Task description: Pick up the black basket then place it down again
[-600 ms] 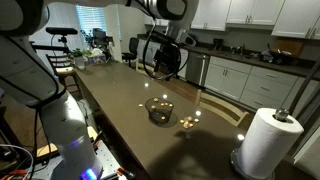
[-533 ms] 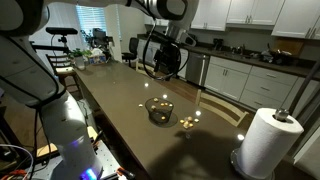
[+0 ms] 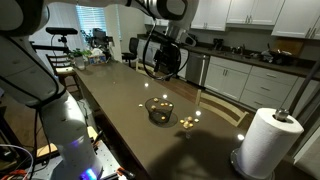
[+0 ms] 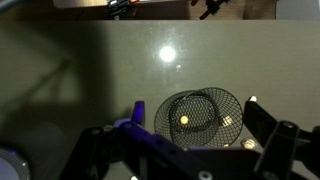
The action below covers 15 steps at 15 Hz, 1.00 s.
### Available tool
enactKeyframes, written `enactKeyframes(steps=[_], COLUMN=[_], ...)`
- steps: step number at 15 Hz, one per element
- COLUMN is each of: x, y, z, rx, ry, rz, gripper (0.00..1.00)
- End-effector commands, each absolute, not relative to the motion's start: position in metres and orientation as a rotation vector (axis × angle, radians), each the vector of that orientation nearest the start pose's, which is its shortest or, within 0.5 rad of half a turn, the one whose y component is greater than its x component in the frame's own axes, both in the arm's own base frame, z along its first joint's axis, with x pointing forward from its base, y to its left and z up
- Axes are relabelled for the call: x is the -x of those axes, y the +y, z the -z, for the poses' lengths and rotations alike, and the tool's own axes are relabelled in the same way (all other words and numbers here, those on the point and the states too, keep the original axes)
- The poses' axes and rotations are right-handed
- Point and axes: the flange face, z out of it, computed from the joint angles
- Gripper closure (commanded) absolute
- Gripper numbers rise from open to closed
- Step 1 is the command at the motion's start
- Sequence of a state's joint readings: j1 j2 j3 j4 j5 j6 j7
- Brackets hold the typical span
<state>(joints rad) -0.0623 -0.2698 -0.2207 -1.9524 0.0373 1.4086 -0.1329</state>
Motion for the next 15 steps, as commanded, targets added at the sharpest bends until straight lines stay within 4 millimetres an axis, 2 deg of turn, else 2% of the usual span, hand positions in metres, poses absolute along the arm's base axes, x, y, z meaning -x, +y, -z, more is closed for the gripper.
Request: enactKeyframes(steps=[1, 4, 9, 11, 15], x=[-0.436, -0.461, -0.505, -0.514, -0.518], y=[-0.135, -0.137, -0.12, -0.11, -0.104], z=[-0.562, -0.543, -0.492, -0.47, -0.431], rx=[2.954, 2.958, 2.992, 2.994, 3.011], ry=[0.201, 0.185, 0.12, 0.066, -0.002], rz=[-0.386, -0.386, -0.364, -0.359, -0.285], gripper=[0.0, 0.0, 0.0, 0.0, 0.0])
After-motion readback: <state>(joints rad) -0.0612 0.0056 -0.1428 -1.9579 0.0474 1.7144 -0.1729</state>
